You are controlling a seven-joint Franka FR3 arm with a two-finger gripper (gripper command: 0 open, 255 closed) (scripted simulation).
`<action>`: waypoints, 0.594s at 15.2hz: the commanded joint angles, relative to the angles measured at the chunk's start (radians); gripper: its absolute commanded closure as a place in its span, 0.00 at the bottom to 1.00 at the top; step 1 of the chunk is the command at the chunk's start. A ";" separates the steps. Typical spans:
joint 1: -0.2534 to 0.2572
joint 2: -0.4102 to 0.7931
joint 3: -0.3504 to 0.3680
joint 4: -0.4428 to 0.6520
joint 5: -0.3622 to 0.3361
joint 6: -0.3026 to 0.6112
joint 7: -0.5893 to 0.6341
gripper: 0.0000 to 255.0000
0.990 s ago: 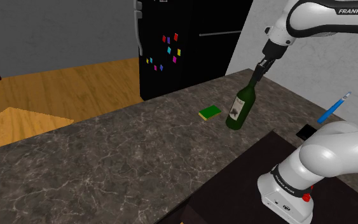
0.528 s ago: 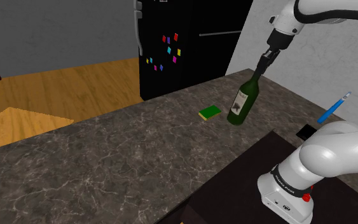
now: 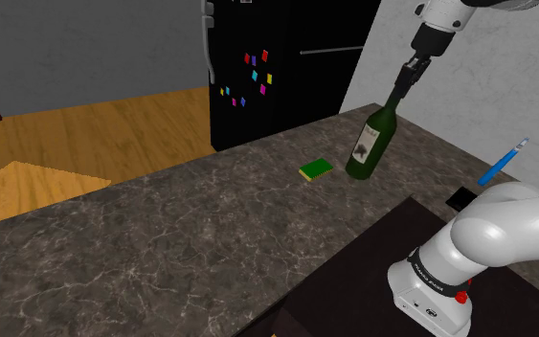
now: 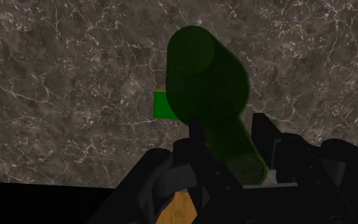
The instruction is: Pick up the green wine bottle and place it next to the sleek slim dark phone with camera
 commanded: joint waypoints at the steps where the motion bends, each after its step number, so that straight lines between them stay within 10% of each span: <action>1: 0.001 0.004 0.001 0.032 0.001 -0.028 -0.001 1.00; 9: 0.005 0.036 0.006 0.164 0.008 -0.128 -0.003 1.00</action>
